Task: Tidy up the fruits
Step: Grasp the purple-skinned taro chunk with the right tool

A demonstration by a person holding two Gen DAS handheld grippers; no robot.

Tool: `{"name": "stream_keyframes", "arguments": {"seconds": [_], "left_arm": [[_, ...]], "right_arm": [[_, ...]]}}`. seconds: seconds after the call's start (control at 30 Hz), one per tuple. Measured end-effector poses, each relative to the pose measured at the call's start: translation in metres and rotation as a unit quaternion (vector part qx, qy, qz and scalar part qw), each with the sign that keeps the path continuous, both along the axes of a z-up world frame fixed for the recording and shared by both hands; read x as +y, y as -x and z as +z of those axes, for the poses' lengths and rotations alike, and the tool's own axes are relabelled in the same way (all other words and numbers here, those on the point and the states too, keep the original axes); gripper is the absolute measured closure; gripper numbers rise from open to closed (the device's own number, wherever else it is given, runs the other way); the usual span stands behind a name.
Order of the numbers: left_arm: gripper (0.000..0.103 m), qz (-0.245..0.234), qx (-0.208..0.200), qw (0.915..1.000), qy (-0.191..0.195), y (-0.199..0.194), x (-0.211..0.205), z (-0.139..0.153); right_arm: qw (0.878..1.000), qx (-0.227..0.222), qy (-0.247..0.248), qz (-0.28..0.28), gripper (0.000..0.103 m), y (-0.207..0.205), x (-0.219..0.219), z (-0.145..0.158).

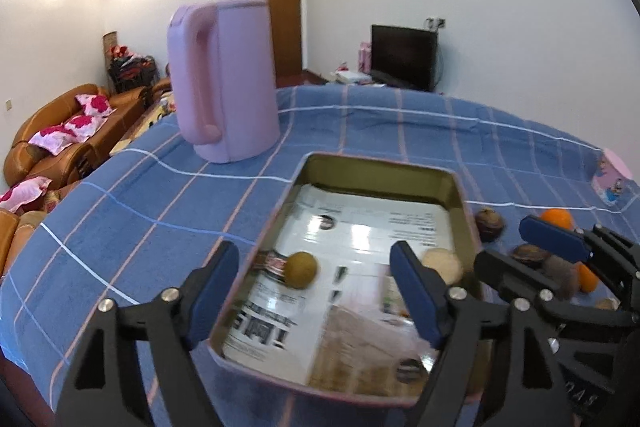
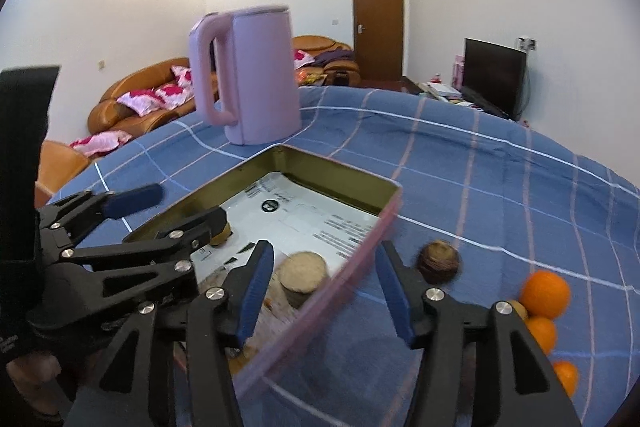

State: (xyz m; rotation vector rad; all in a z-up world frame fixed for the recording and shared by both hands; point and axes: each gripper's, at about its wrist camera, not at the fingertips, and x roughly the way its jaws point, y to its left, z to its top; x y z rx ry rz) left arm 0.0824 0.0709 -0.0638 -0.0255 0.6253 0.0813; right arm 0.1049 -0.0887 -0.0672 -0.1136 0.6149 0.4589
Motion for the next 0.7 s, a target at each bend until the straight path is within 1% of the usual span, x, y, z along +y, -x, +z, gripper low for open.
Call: {"name": "stream_keyframes", "arguments": {"seconds": [0.03,0.13,0.23,0.33,0.4,0.53,0.6,0.7], "left_arm": [[0.022,-0.009,-0.004,0.9999,-0.003,0.005,-0.007,0.001],[0.022,-0.032,-0.010,0.9994,-0.005,0.015,-0.027,0.002],[0.022,-0.056,-0.010,0.9983,-0.010,0.020,-0.047,0.003],[0.022,-0.074,-0.009,0.9972,-0.012,0.023,-0.064,0.003],[0.022,-0.085,-0.005,0.9963,-0.016,0.025,-0.076,0.002],[0.022,-0.099,0.000,0.9950,-0.018,0.026,-0.091,0.001],[0.022,-0.104,0.002,0.9943,-0.023,0.027,-0.099,-0.001],[0.022,-0.111,0.005,0.9934,-0.028,0.029,-0.108,-0.003]], "right_arm": [[1.000,-0.002,0.002,-0.006,0.045,0.005,-0.007,0.001],[0.999,-0.012,0.010,-0.043,0.044,0.023,-0.034,0.003],[0.997,-0.009,0.009,-0.080,0.044,0.039,-0.067,0.003],[0.991,-0.003,0.010,-0.133,0.044,0.055,-0.102,0.000],[0.987,0.005,0.010,-0.158,0.043,0.062,-0.119,-0.003],[0.982,0.029,-0.003,-0.189,0.042,0.069,-0.144,-0.013],[0.980,0.039,-0.012,-0.193,0.042,0.070,-0.151,-0.018],[0.980,0.046,-0.012,-0.195,0.042,0.070,-0.154,-0.022]]}}
